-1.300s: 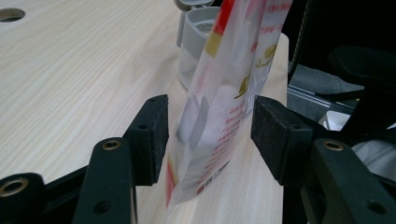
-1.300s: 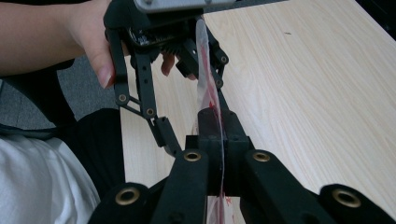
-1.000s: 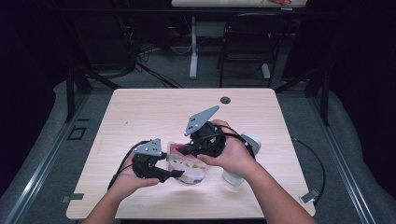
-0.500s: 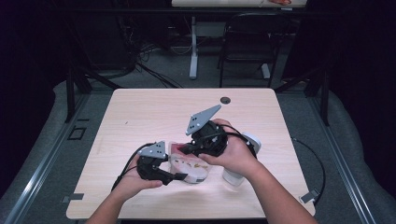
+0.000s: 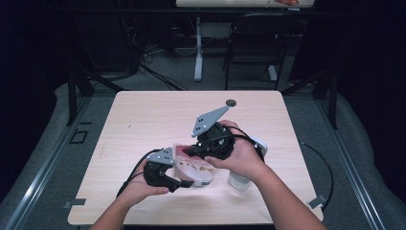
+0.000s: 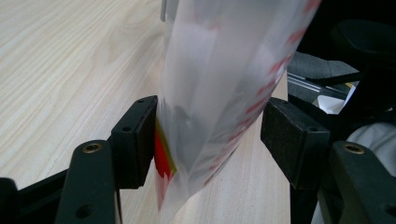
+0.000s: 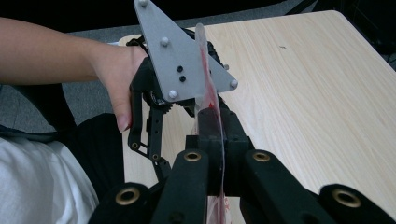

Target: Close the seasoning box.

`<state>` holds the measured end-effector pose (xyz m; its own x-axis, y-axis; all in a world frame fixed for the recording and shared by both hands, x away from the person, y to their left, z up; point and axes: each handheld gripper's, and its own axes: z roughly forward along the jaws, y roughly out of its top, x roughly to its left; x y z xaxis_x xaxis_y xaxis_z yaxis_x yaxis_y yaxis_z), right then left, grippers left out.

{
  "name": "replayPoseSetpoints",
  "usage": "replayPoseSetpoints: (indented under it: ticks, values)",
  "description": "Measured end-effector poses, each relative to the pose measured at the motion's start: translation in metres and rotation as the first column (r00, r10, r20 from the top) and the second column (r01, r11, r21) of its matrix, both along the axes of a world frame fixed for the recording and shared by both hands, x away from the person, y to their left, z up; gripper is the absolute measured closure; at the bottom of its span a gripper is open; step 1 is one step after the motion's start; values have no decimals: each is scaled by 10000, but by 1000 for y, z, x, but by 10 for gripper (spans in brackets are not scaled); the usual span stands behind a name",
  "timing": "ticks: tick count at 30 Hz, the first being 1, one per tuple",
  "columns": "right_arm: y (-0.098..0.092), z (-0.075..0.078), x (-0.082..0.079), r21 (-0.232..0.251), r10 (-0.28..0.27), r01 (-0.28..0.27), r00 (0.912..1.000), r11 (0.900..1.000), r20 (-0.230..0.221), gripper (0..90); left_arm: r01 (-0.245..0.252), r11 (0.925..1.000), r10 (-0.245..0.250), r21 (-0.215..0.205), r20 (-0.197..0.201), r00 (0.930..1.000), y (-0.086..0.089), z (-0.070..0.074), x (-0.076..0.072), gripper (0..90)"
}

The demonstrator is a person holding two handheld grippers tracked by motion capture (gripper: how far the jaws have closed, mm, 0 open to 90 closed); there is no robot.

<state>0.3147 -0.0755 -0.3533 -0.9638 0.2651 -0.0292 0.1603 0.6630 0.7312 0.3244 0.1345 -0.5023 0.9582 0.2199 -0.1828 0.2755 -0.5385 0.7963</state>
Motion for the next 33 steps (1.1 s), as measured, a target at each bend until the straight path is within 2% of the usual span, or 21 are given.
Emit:
replayPoseSetpoints:
  ticks: [5,13,20,25,33]
  values:
    - [-1,1,0,-12,12,-12,10000,10000,39,899,-95,9999,95,109,-36,9999,0,-4,2,373]
    - [-2,2,-1,-29,35,-35,10000,10000,80,899,29,10000,-29,36,2,10000,0,-8,3,374]
    - [0,1,-2,44,59,-60,9999,10000,99,899,22,10000,-23,-96,-120,9999,1,-13,5,377]
    - [1,-1,-2,25,99,-99,9999,9999,87,899,72,10000,-73,-47,-241,9997,3,-17,7,377]
    - [1,-3,0,84,27,-28,10000,10000,51,898,175,9998,-174,109,-90,9998,2,-18,7,455]
